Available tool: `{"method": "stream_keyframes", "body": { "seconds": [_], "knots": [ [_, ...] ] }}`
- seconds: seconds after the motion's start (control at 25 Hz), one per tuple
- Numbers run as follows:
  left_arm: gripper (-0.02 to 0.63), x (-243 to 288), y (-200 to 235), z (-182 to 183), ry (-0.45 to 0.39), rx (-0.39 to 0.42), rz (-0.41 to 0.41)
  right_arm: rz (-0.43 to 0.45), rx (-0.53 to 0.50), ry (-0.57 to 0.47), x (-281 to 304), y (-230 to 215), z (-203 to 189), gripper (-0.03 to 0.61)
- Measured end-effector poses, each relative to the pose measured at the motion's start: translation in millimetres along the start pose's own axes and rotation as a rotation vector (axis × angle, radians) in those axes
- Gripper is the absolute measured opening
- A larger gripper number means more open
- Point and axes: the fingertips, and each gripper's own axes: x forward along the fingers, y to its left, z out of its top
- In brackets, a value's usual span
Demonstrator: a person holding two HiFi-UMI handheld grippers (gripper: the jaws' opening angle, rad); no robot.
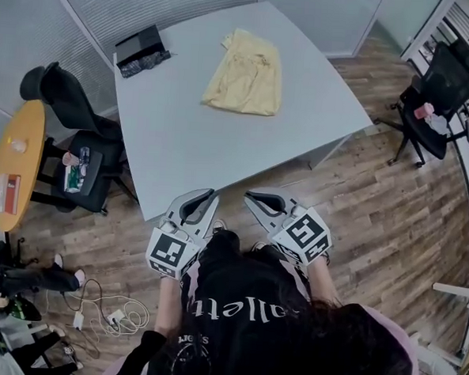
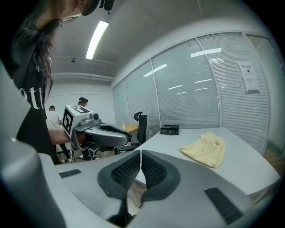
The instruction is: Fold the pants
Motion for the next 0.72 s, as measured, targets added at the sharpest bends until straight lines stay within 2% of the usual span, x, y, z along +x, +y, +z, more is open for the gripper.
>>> {"method": "stream_keyframes", "body": {
  "seconds": [0.72],
  "knots": [
    [0.055, -2.0, -28.1, 0.5, 0.004, 0.015, -0.004, 0.000, -0.014, -0.023, -20.5, 7.1, -1.4, 0.025]
  ]
}}
